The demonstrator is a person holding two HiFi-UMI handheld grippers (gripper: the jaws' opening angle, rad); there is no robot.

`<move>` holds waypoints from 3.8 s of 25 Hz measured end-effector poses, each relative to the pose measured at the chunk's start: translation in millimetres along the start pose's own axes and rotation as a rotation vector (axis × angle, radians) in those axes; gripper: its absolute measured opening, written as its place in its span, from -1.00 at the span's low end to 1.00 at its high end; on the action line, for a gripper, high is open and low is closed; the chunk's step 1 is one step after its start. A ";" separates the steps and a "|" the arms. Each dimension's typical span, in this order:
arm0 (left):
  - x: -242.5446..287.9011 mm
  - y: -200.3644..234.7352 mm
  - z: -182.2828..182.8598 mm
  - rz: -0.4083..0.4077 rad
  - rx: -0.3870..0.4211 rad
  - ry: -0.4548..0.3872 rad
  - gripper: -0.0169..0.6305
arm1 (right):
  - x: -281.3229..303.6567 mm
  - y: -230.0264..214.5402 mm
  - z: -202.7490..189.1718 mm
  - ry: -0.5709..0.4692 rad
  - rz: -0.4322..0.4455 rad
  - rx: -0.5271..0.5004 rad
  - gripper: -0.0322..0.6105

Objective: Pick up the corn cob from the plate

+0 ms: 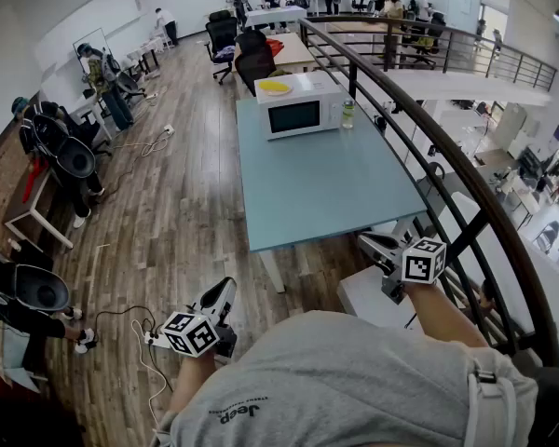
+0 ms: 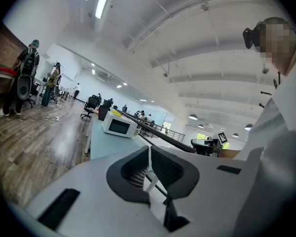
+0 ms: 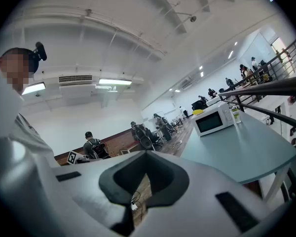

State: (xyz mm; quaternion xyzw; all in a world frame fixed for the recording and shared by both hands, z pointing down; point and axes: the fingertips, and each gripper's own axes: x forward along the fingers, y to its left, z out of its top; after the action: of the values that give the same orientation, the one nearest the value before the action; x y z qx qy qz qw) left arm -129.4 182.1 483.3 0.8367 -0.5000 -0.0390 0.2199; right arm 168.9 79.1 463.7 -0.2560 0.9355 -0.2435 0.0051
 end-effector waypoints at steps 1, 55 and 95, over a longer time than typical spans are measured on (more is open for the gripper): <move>3.7 -3.4 0.2 -0.003 -0.001 -0.001 -0.85 | -3.2 -2.4 2.4 -0.001 -0.001 -0.002 -0.86; 115.8 50.6 47.6 -0.140 0.042 0.062 -0.85 | 58.6 -79.1 29.0 0.023 -0.156 -0.013 -0.85; 165.9 256.5 116.6 0.187 -0.086 -0.072 -0.85 | 339.2 -194.7 111.0 0.157 0.082 -0.069 -0.85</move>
State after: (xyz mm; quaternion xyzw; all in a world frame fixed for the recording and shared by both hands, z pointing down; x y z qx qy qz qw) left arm -290.4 -101.5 508.3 0.7742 -0.5815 -0.0697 0.2400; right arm -18.2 -280.6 494.1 -0.1978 0.9504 -0.2302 -0.0672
